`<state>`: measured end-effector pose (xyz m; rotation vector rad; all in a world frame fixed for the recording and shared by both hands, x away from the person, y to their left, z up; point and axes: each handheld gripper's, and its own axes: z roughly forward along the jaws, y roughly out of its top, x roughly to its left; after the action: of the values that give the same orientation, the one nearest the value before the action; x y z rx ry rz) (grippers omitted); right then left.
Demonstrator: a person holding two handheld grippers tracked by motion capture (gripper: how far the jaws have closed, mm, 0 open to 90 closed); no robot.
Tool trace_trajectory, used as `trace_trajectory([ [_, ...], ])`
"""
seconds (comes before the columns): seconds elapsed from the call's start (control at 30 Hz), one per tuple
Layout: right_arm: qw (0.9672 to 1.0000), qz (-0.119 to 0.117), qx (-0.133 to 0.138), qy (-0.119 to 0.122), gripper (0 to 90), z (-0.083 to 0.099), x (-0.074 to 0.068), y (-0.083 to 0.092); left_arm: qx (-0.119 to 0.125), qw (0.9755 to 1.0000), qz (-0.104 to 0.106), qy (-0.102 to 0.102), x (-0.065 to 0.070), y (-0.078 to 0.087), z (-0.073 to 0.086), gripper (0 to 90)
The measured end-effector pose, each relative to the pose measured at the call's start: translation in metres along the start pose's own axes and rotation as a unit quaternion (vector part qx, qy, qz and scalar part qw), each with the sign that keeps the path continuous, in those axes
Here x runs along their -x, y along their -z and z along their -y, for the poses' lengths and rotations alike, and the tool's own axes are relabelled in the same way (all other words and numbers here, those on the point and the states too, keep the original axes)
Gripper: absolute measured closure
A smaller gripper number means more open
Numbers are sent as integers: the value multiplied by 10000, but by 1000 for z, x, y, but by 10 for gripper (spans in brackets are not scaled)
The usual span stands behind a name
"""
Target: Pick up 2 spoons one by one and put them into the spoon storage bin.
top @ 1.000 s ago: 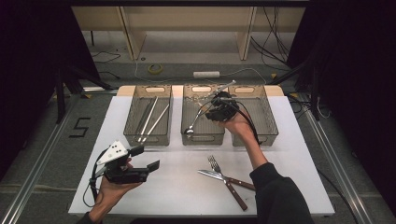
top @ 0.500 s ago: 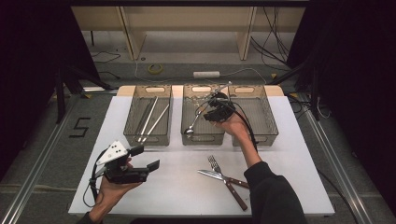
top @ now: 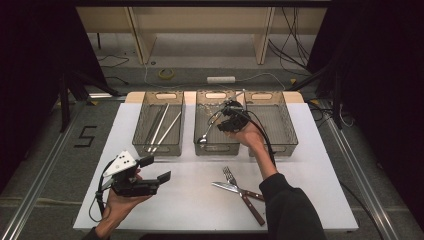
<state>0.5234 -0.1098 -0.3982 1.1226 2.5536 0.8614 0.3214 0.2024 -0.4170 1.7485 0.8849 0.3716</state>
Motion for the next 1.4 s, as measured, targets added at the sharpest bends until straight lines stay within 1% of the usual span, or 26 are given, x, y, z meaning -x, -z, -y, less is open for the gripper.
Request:
trace_trajectory([
  [0.23,10000,-3,-33,-4,762,-1,-1,-5,-2,10000,0,6,0,0,0,157],
  [0.33,9999,1,-74,-77,761,0,-1,-7,3,10000,1,3,0,0,0,157],
  [0.4,9999,-20,-72,-86,761,0,0,-9,-1,10000,0,-4,0,0,0,157],
  [0.5,9998,-27,-140,-138,760,0,0,-11,-2,10000,-10,3,0,0,0,157],
  [0.77,9996,-61,-232,-125,760,0,-4,-16,-7,10000,-2,2,0,0,0,157],
  [0.87,9994,-104,-285,-177,756,0,-6,-17,-8,10000,-2,5,0,0,0,157],
  [0.9,9993,-82,-299,-187,752,0,-6,-18,-9,10000,-2,0,0,0,0,157],
  [0.93,9993,-107,-309,-187,743,1,-6,-19,-7,10000,0,-1,0,0,0,157],
  [0.97,9990,-143,-332,-245,697,1,-6,-20,-1,10000,-2,-4,0,0,0,157],
  [1.0,9990,-156,-326,-275,676,1,-5,-20,-1,10000,-1,-5,0,0,0,157],
  [1.03,9989,-180,-308,-303,671,1,-5,-19,0,10000,-2,-4,0,0,0,157],
  [1.13,9990,-230,-278,-275,634,0,-6,-16,-12,10000,0,15,0,0,0,157],
  [1.2,9991,-212,-245,-257,614,1,-5,-13,-5,10000,2,15,0,0,0,157],
  [1.27,9992,-269,-182,-252,593,1,-5,-10,-8,10000,10,26,0,0,0,157],
  [1.33,9994,-273,-147,-177,566,3,-5,-6,-9,10000,9,28,0,0,0,157],
  [1.4,9993,-338,-129,-109,544,4,-5,-1,-10,10000,2,27,0,0,0,157],
])
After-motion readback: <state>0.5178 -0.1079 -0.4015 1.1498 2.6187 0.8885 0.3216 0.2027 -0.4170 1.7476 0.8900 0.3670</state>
